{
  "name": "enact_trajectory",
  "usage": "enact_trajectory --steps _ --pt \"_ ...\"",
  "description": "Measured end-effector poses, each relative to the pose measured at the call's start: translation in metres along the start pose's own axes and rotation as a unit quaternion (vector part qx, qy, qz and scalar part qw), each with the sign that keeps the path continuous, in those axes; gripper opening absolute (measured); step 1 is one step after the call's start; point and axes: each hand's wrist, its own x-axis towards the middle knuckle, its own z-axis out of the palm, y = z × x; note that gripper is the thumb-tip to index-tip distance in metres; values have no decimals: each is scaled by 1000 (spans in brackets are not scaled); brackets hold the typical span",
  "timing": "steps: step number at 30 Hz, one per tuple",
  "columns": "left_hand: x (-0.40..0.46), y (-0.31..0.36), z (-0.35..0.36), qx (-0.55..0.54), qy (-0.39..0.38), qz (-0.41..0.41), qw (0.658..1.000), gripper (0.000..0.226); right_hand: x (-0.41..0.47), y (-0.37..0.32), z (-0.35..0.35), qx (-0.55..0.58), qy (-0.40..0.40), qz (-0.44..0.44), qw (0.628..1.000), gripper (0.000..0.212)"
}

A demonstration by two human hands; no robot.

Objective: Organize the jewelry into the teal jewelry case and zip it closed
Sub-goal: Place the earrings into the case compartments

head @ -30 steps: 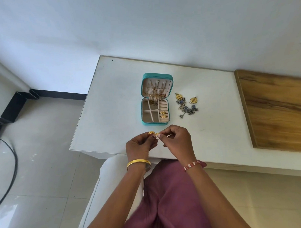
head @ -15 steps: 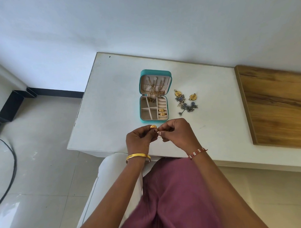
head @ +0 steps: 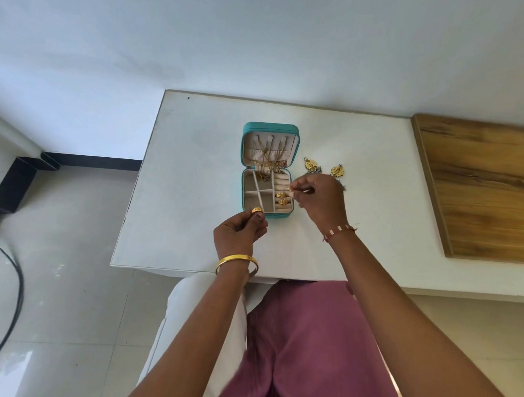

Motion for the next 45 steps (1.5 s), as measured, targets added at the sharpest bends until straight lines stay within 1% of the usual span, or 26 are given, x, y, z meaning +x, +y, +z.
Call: enact_trajectory --steps 2,7,13,17,21,24,26,27,29,31,32,33,35,37,42,45 --pt "7 2 3 -1 -2 3 1000 22 10 0 7 -57 14 -39 998 13" --pt "20 4 6 -2 -8 6 1000 22 24 7 19 -175 -8 -88 981 16" --pt "28 3 3 -5 -3 -7 1000 24 24 9 22 -232 -21 -136 963 17" --pt "29 1 3 -8 -5 -12 1000 24 22 11 22 -258 -23 -140 956 17" --pt "29 2 4 -12 0 -18 1000 23 18 16 22 -306 -40 -164 937 26" --pt "29 3 4 -14 1 -21 1000 23 17 16 24 -325 -48 -165 930 30" --pt "28 4 4 -13 0 -21 1000 23 18 17 25 -313 -43 -159 935 29" --pt "27 4 4 -10 -1 -20 1000 23 18 17 24 -289 -33 -150 945 28" --pt "25 5 3 -5 -6 -15 1000 23 15 15 20 -205 14 -117 972 29" --pt "21 5 4 6 -10 -11 1000 22 7 8 13 -100 61 -73 990 27" --pt "19 5 5 10 -11 -11 1000 21 1 4 11 -49 59 -53 996 25" --pt "17 5 7 8 -15 -11 1000 20 -6 1 9 -4 41 -40 998 22" --pt "11 5 10 -2 -27 -12 1000 18 -20 -4 10 53 -16 -26 998 18" --pt "5 6 14 8 -40 -10 999 17 -33 -5 14 64 -49 -21 997 16" --pt "-1 9 15 38 -39 -2 999 12 -42 -9 16 39 -6 -55 998 13" --pt "0 9 14 58 -36 -1 998 15 -41 -11 15 -2 -16 -92 996 14"
